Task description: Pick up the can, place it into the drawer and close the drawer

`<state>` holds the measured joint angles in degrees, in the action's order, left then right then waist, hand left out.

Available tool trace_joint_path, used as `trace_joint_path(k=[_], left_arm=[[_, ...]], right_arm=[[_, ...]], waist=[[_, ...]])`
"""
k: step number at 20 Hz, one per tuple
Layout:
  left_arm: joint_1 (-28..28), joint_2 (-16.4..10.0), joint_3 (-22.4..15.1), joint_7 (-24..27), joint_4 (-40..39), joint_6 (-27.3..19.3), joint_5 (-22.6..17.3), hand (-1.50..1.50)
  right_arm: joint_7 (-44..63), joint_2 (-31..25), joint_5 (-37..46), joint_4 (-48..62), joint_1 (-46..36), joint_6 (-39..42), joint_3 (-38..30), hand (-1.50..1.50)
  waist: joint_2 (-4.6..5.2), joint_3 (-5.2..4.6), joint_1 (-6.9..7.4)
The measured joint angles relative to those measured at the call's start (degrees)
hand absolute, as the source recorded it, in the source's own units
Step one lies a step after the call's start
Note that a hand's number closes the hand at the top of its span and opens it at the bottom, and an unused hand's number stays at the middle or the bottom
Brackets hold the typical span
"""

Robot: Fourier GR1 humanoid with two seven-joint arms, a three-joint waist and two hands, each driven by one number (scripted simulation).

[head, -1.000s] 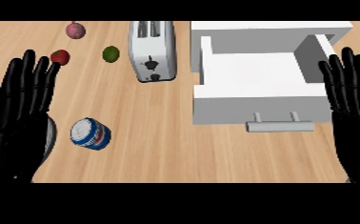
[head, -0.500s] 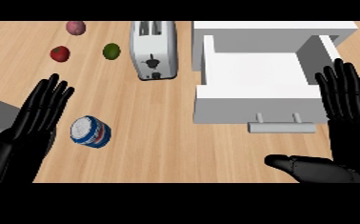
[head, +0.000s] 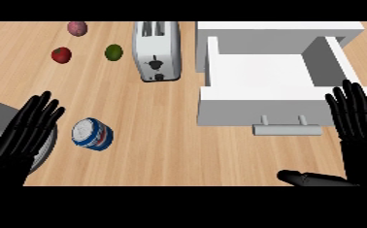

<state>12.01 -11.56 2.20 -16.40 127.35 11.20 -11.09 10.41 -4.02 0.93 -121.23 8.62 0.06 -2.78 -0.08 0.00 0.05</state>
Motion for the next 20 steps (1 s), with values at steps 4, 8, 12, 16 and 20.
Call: trace_joint_path(k=[4, 8, 12, 16, 20], left_arm=[[-0.66, 0.39, 1.94, -3.78, 1.04, -0.57, -2.23, -1.50], [-1.13, 0.62, 4.36, -4.82, -0.05, -0.24, -2.95, -1.50], [-1.85, 0.46, 6.71, -5.23, -1.54, 0.89, -3.78, -1.50], [-4.41, 1.14, 7.21, -3.31, -6.44, 1.45, -2.07, -1.50], [-4.39, 2.87, 6.09, 0.82, -10.87, 2.40, 1.14, -1.50]], right_arm=[[-1.26, -0.13, -1.09, -0.36, 2.49, 1.54, -1.05, -1.50], [-3.45, -0.65, -2.94, 0.52, 3.81, 3.40, -3.31, -1.50], [-4.75, -0.03, -2.69, 1.34, 4.67, 4.04, -3.64, -1.50], [-5.58, -0.24, -3.43, 2.33, 4.45, 5.11, -4.87, -1.50], [-5.94, -0.09, -3.48, 1.93, 5.26, 6.05, -5.37, -1.50]], waist=[[0.01, 0.02, -0.09], [0.02, 0.01, -0.08], [0.03, 0.00, -0.07], [0.05, 0.00, -0.15], [0.05, 0.00, -0.17]])
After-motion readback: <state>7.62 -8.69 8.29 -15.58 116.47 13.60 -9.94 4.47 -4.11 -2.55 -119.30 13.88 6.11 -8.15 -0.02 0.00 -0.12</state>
